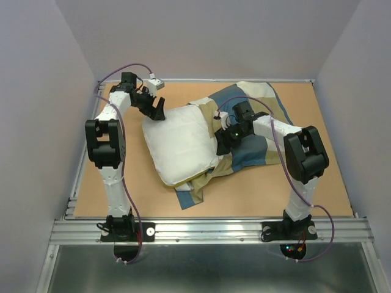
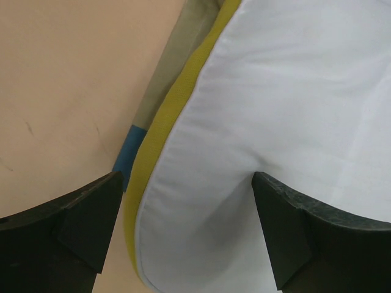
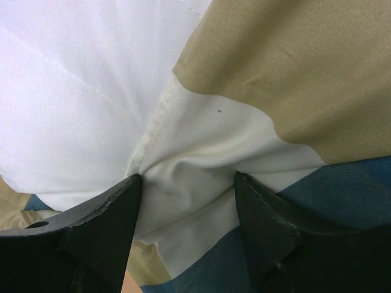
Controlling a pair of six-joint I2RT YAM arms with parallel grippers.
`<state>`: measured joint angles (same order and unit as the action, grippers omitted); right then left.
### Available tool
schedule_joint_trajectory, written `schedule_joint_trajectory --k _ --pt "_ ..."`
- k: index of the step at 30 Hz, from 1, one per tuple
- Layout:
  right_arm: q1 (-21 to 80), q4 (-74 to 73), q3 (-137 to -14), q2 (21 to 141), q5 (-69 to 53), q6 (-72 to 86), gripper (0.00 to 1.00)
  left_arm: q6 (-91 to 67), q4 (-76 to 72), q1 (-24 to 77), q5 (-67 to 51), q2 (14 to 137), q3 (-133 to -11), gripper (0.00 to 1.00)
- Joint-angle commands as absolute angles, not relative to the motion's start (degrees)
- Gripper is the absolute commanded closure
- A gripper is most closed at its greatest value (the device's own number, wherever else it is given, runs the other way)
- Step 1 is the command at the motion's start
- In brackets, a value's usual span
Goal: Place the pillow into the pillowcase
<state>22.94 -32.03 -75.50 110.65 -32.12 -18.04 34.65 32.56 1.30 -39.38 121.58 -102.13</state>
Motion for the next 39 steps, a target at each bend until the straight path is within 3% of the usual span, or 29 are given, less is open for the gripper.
schedule_joint_trajectory --k 1,7,14,16,17,18,19,20,23,29,33,39 --pt "23.0 -41.8 -71.2 115.0 -25.0 -21.5 0.32 37.6 40.0 2.7 -48.1 123.9 -107.5 0.01" --pt "23.0 -41.8 -72.0 116.1 -25.1 -21.0 0.32 40.0 48.9 4.7 -54.8 131.7 -109.7 0.01" --pt "23.2 -41.4 -71.2 116.0 -25.6 -20.4 0.32 37.4 43.4 6.8 -52.4 133.9 -107.2 0.03" --pt "23.4 -41.0 -70.8 115.9 -25.8 -19.9 0.32 38.3 45.2 8.3 -52.7 134.7 -108.8 0.19" --pt "23.6 -40.6 -70.8 115.8 -25.9 -19.6 0.32 39.9 46.9 8.9 -53.6 135.3 -111.8 0.35" --pt "24.0 -40.3 -70.5 115.6 -26.0 -19.1 0.32 40.7 49.2 10.2 -53.6 135.6 -113.3 0.74" --pt "24.2 -40.2 -70.5 115.1 -26.1 -18.6 0.32 41.6 49.7 10.8 -53.4 135.4 -114.5 0.93" --pt "24.3 -40.0 -70.7 113.9 -26.4 -18.1 0.32 43.3 49.5 11.3 -52.5 134.3 -115.7 1.0" --pt "22.8 -41.7 -75.4 111.1 -29.3 -12.3 0.3 46.0 43.5 13.7 -48.1 125.5 -111.6 1.0" --pt "7.0 -43.8 -95.4 103.2 -44.7 -1.6 0.19 54.2 32.6 15.9 -37.5 107.1 -102.4 1.0" --pt "2.9 -43.4 -114.3 102.7 -38.3 1.7 0.14 61.9 25.2 20.4 -33.8 94.4 -94.2 1.0" --pt "2.9 -41.5 -126.3 104.8 -38.0 5.1 0.11 71.0 14.9 28.1 -31.1 79.3 -80.3 1.0"
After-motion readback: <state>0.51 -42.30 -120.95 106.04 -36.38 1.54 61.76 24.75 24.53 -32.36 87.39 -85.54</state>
